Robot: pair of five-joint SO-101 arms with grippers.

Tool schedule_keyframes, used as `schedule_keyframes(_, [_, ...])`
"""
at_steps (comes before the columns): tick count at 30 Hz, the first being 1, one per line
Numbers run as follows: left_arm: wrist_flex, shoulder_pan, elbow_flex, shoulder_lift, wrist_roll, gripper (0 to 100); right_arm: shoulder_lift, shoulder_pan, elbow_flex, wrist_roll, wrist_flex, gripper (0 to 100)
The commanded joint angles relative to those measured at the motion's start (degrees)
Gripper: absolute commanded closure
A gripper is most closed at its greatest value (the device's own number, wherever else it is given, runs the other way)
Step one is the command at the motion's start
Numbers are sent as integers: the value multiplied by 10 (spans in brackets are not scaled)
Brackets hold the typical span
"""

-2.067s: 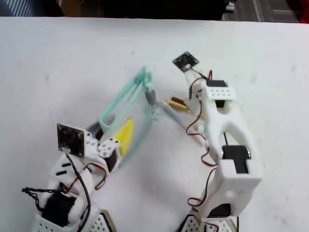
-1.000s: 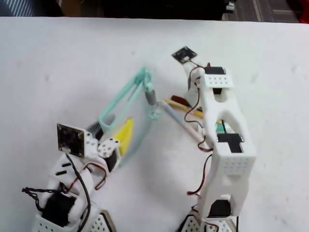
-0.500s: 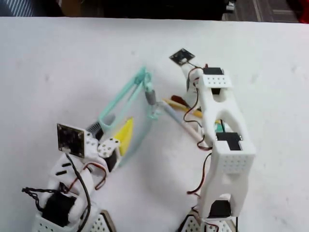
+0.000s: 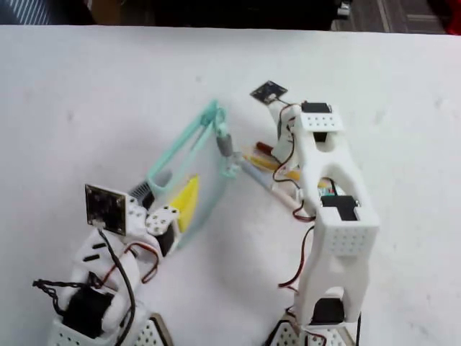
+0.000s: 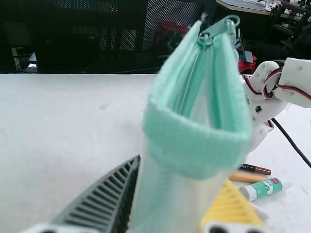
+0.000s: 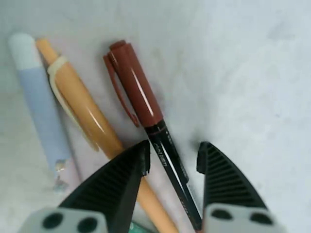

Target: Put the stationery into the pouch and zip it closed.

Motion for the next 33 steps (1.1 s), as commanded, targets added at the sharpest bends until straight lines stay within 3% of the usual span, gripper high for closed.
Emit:
schedule_keyframes(1, [-11,-4,-12,2,-7,816,3,2,-5,2,5,847])
schedule_keyframes(10, [-11,-4,-12,2,-7,816,17,3,-23,2,7,986])
schedule_keyframes(33, [-11,-4,-12,2,-5,816,16,4,-11,-4,25,982])
